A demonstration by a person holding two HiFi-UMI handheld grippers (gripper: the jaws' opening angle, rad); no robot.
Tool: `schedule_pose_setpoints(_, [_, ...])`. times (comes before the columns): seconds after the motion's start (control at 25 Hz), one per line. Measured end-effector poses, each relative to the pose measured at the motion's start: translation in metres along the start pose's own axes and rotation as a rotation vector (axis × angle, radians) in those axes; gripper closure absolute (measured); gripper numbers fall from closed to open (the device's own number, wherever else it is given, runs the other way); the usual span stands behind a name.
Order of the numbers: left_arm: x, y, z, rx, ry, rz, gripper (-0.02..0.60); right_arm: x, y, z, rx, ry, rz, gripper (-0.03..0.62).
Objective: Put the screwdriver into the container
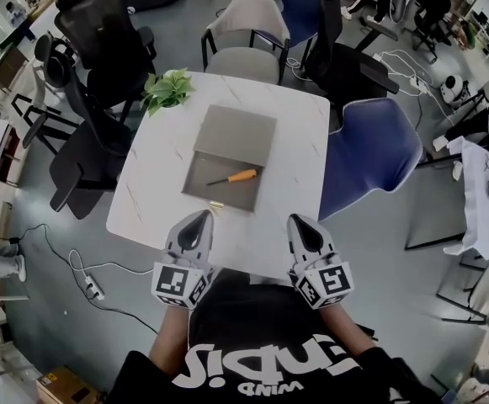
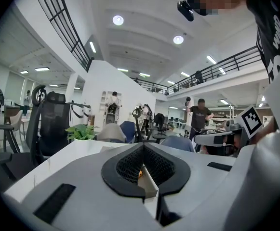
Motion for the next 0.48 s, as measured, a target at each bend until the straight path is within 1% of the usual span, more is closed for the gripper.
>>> schedule_pose_setpoints(0.48, [0.0,0.004,0.012,0.005,-0.016,-0.005,0.568,0.009,0.004,0.001,0.014,-0.032,0.011,0.583])
Point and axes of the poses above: the fingertips, and each gripper's own axes: z backward along the fingers, x to its left, y out of its underside, the point moved 3 cm from there along z, backward along the fingers, and after that the axes turned 13 degrees about -z, right-handed, at the moved point
